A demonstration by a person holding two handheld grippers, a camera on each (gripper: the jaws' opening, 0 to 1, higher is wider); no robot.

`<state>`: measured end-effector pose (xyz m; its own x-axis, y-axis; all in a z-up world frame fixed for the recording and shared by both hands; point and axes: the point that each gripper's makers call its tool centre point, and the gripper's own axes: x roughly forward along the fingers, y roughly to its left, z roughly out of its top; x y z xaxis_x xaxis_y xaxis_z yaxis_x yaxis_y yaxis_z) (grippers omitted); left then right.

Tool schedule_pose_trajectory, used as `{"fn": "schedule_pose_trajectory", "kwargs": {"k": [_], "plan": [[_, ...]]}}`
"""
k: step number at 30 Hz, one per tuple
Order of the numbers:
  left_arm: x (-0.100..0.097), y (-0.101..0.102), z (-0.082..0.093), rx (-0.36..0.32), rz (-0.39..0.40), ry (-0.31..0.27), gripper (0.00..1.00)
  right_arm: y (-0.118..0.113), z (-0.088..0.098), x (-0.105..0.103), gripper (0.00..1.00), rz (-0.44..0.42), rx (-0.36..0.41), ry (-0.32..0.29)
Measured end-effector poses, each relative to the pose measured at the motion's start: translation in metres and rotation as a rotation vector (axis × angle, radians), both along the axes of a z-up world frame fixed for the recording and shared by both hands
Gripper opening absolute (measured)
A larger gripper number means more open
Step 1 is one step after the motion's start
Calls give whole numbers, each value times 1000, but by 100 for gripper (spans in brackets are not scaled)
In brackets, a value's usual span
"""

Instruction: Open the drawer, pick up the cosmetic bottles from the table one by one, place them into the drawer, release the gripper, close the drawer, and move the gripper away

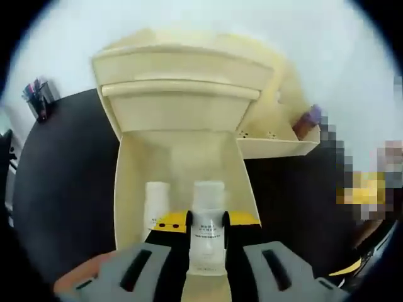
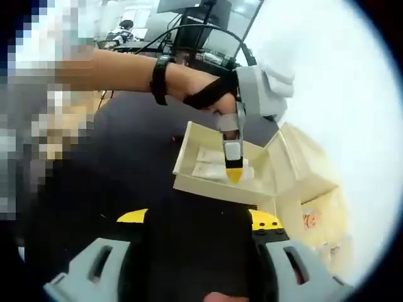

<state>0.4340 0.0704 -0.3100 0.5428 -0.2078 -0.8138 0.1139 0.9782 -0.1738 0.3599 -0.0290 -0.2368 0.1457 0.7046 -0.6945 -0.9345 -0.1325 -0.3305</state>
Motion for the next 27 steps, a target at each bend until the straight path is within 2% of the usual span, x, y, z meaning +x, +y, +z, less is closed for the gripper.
{"fn": "schedule_pose_trajectory", "kwargs": {"k": [8, 27], "plan": [[-1, -2, -10, 8, 10, 15, 17, -2, -1, 3, 55, -10, -9, -4], [4, -4, -16, 36, 24, 23, 17, -3, 0, 2, 55, 1, -22, -19]]}}
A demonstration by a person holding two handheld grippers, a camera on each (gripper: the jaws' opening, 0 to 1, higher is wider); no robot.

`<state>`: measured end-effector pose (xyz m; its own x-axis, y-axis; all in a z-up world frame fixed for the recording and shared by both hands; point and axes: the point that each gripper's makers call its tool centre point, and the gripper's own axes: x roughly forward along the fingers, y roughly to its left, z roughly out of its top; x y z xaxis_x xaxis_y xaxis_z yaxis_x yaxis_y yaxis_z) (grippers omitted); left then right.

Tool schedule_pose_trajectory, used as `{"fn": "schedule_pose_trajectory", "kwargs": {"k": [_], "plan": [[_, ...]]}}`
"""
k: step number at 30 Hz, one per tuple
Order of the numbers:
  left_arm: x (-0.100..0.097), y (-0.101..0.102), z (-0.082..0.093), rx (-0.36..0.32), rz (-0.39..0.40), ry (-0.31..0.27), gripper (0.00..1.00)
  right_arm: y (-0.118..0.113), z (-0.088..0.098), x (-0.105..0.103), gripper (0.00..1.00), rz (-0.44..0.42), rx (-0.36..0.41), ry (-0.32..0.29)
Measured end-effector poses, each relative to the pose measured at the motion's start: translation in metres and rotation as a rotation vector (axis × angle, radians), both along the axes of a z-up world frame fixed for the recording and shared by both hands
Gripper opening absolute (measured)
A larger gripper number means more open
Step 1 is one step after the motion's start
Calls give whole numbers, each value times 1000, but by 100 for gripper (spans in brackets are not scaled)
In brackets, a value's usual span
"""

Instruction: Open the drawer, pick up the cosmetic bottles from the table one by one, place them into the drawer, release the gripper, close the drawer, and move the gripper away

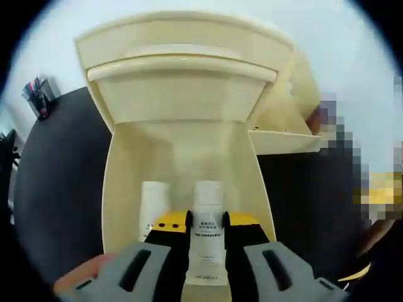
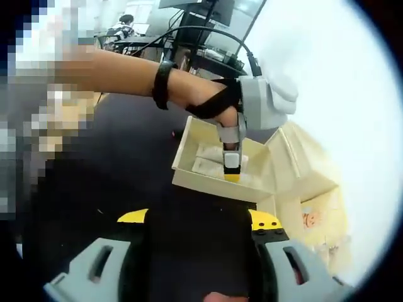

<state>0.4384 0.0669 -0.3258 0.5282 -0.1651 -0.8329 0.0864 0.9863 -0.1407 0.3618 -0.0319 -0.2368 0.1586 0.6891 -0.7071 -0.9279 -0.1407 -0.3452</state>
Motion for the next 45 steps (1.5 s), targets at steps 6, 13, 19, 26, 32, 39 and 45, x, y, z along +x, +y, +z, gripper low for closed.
{"fn": "schedule_pose_trajectory", "kwargs": {"k": [6, 13, 19, 26, 32, 39, 45], "plan": [[3, 0, 3, -39, 3, -7, 18, -1, 0, 2, 55, -4, 0, -1], [5, 1, 20, -39, 6, -61, 18, -1, -1, 4, 55, -6, -1, -3], [6, 4, 34, 1, -8, -140, 18, 0, -1, 4, 55, -13, 8, -3], [6, 23, 71, 16, 14, -409, 22, 8, -8, 2, 60, -21, 4, 18], [-10, 41, 84, 88, -92, -477, 30, 8, -15, 3, 68, -74, 19, 61], [-37, 37, 113, -165, -182, -556, 36, 6, -21, 16, 73, -133, 38, 22], [-60, 24, 124, -188, -345, -625, 64, 6, -29, 12, 76, -153, 45, 24]]}}
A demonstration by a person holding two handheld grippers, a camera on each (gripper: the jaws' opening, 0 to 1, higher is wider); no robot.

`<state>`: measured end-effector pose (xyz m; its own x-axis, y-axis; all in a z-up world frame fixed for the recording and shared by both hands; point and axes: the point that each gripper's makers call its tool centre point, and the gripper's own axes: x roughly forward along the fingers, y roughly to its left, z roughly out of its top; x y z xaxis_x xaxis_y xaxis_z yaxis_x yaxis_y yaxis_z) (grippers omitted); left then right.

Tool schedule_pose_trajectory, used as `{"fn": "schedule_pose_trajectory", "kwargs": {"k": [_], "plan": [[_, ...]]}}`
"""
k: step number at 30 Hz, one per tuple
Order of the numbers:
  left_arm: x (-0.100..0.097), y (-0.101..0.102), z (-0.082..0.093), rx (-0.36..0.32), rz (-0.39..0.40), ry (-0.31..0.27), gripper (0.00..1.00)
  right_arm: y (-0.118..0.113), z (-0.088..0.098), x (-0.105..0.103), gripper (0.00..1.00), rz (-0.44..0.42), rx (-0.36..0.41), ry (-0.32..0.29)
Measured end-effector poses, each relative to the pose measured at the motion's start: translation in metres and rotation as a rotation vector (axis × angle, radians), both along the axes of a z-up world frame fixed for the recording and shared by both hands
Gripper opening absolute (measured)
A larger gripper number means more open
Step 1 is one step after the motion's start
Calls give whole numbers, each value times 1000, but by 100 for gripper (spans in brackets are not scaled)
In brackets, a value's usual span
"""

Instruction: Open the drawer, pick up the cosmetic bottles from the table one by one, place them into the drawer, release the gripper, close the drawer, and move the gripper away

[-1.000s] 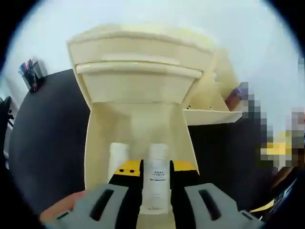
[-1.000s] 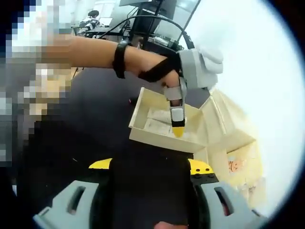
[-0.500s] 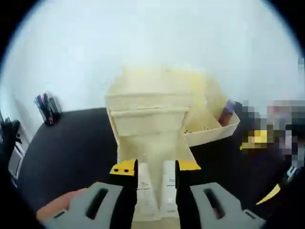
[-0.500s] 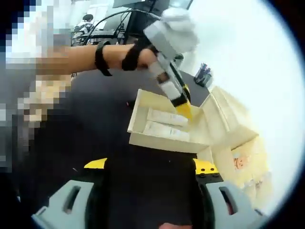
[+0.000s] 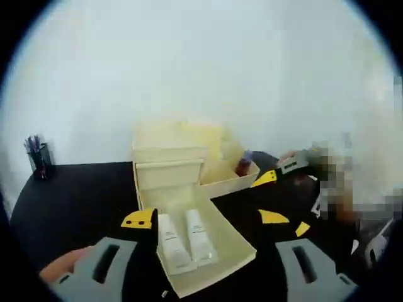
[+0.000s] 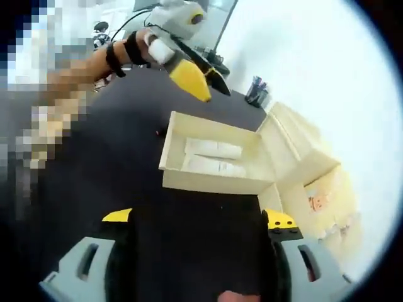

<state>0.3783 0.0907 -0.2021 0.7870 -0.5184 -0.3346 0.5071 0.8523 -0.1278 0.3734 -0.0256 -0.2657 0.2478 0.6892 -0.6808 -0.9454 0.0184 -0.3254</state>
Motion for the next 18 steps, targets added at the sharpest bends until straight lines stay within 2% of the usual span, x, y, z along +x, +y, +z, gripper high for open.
{"fn": "schedule_pose_trajectory", "kwargs": {"k": [2, 5, 8, 9, 11, 14, 16, 18], "plan": [[-3, 0, 0, 21, -24, -21, 70, 4, 3, 5, 75, -51, 32, -8], [-9, -1, -3, 23, -74, -27, 76, 6, -1, 0, 75, -43, 35, 4], [-22, -7, -11, 30, -158, -2, 89, 9, -4, 0, 75, -42, 31, -2], [-26, -7, -15, 44, -179, 10, 92, 9, -6, -2, 77, -40, 30, 1], [-32, -9, -20, 83, -214, -5, 96, 11, -10, -4, 80, -39, 25, 10], [-39, -11, -32, 108, -233, 9, 96, 13, -12, -3, 82, -34, 22, -11], [-40, -5, -37, 109, -250, 18, 96, 15, -11, 0, 83, -33, 24, -36], [-41, 1, -41, 107, -263, 20, 96, 19, -10, 6, 90, -55, 36, -49]]}}
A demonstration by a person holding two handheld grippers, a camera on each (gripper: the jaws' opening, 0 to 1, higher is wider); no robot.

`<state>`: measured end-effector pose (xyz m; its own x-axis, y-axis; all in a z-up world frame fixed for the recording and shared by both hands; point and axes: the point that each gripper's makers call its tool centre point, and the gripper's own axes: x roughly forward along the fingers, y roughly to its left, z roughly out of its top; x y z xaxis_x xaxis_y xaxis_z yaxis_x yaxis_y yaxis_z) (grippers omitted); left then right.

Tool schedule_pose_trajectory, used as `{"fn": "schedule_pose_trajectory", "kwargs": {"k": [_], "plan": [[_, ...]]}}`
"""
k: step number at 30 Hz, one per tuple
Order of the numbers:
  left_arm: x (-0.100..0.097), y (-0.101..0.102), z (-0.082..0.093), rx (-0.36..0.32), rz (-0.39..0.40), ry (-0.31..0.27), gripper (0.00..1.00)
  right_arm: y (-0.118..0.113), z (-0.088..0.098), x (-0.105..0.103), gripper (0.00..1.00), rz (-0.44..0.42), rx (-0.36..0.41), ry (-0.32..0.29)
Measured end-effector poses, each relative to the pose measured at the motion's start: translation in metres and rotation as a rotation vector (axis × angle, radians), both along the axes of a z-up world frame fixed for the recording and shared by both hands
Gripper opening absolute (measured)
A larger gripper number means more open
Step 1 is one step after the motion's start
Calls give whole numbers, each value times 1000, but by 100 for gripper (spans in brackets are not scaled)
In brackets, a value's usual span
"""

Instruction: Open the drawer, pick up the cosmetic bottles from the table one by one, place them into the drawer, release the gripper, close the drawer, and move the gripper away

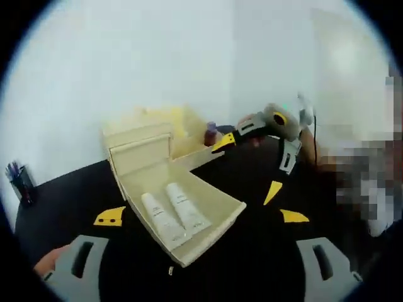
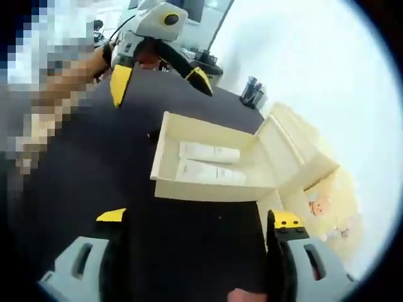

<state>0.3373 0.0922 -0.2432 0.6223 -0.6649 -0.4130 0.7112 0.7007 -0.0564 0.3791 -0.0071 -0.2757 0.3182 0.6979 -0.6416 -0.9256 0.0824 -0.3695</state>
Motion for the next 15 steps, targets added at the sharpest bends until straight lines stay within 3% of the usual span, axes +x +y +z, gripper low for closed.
{"fn": "schedule_pose_trajectory", "kwargs": {"k": [3, 5, 7, 15], "plan": [[-5, 10, -8, 44, -42, 1, 96, 6, 4, 2, 93, -27, 42, 14], [-4, 18, -9, 91, -51, -50, 96, 9, 3, 3, 93, -37, 57, 15], [-6, 23, -11, 93, -52, -45, 96, 15, 7, 17, 93, -101, 100, -9], [-11, 28, -20, 49, -108, -50, 96, 27, 4, 18, 93, -113, 139, -10]]}}
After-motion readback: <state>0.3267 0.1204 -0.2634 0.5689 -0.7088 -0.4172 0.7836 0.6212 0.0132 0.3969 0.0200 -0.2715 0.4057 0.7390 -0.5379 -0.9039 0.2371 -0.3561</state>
